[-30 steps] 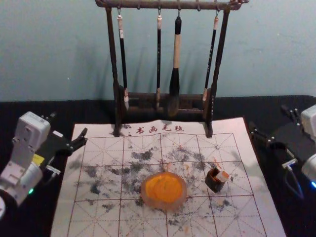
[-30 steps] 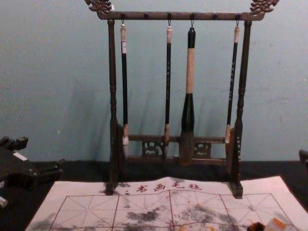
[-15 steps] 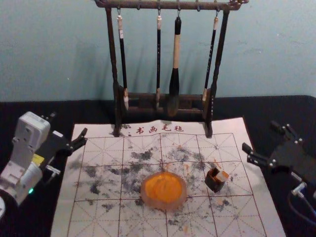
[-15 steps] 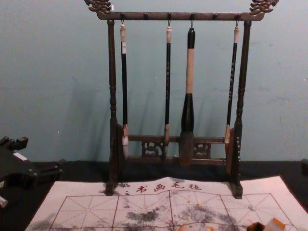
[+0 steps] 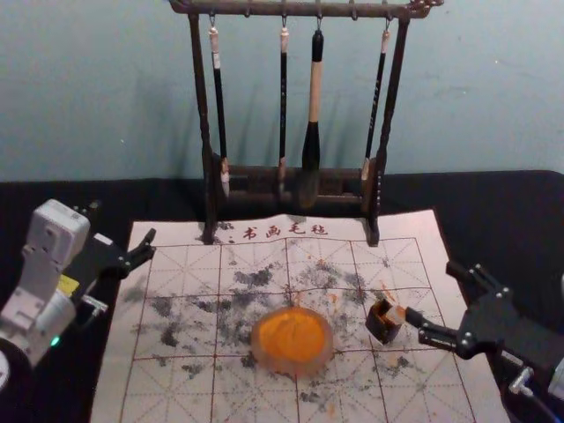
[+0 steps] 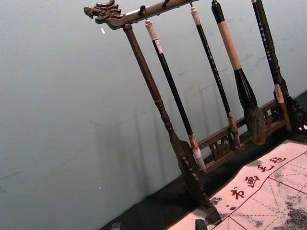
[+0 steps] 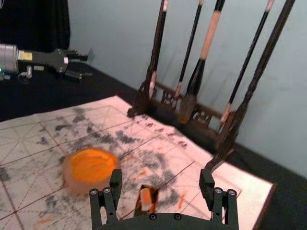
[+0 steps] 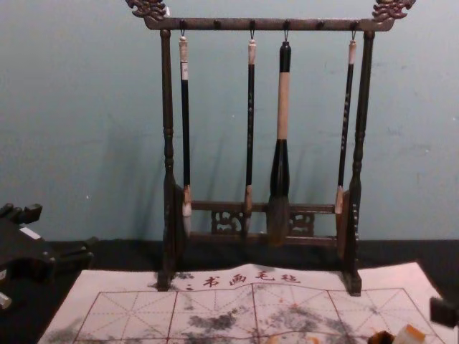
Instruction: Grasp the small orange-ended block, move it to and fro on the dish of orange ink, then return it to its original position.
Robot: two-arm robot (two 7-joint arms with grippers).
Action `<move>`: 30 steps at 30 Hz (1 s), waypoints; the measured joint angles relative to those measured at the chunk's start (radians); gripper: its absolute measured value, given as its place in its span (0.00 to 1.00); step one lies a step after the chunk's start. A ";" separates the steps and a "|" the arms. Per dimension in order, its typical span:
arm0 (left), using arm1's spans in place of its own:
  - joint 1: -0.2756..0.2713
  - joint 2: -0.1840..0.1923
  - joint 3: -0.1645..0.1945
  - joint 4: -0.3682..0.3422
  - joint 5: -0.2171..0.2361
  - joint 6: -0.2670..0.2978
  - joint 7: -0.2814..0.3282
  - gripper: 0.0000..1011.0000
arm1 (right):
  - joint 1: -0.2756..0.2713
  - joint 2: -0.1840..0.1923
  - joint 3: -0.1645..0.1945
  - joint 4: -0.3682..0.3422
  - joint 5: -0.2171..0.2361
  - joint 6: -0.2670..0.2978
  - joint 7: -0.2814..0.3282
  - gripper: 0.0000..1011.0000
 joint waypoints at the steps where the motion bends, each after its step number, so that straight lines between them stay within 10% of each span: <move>1: 0.000 0.000 0.000 0.000 0.000 0.000 0.000 0.99 | 0.005 -0.006 -0.005 0.006 0.000 0.014 0.007 0.99; 30: 0.000 0.000 0.000 0.000 0.000 0.000 0.000 0.99 | 0.137 -0.108 -0.043 0.170 -0.059 0.160 0.120 0.99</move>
